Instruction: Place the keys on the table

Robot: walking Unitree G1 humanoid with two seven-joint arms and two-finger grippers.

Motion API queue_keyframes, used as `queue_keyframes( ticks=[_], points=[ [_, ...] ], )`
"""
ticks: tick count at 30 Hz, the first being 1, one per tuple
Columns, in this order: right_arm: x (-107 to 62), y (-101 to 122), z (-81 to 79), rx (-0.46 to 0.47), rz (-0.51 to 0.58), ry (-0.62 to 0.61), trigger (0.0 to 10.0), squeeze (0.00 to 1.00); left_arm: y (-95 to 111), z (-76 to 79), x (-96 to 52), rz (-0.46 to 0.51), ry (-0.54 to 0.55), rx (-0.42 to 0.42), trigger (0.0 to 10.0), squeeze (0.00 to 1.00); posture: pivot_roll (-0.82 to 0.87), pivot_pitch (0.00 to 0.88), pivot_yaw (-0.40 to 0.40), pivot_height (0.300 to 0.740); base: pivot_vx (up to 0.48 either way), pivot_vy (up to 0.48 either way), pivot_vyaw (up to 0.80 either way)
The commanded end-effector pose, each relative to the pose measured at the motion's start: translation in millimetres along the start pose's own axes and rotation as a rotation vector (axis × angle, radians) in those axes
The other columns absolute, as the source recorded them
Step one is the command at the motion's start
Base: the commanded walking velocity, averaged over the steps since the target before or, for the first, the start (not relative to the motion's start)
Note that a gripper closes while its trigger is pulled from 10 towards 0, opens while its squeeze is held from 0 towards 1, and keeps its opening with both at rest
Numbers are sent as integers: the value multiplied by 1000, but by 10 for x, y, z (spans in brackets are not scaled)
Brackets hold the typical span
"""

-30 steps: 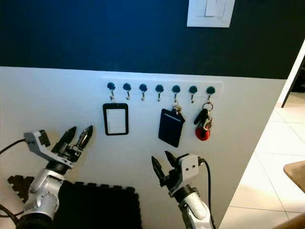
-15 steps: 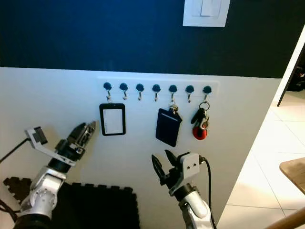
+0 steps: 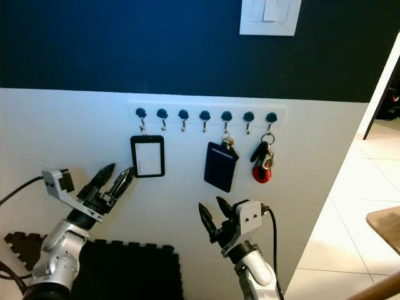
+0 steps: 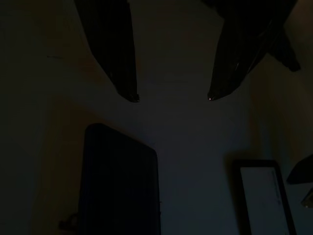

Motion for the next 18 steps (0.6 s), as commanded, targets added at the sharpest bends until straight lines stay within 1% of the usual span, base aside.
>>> queue_keyframes(
  ticks=[1, 6, 12, 17, 18],
  points=[
    [-16, 16, 10, 3, 5, -5, 10000, 0, -38, 7, -4, -28, -10, 31, 10000, 0, 30, 62, 4, 740, 0, 0, 0],
    [-18, 16, 9, 3, 5, -3, 10000, 0, -59, 38, 14, -26, -19, 27, 10000, 0, 31, 62, 4, 740, 0, 0, 0],
    [-15, 18, 2, 2, 7, -1, 10000, 0, -138, 131, 63, -31, -47, 41, 10000, 0, 32, 64, 5, 740, 0, 0, 0],
    [-13, 20, -13, 7, 8, 6, 10000, 0, -182, 225, 97, -38, -98, -8, 10000, 0, 32, 64, 7, 740, 0, 0, 0],
    [-13, 20, -13, 7, 8, 6, 10000, 0, -182, 225, 97, -38, -98, -8, 10000, 0, 32, 64, 7, 740, 0, 0, 0]
  ],
)
Point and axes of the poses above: a point about 5 cm out from each wrist's last joint towards the gripper, its own x axis pointing out of the wrist towards the gripper, its own y axis along the axis of the wrist's last joint, z = x × y, the point moved 1 cm from there along x, pointing out of the wrist towards the gripper, and after that the axes turned 2 degrees about x, right-handed, at the moved point
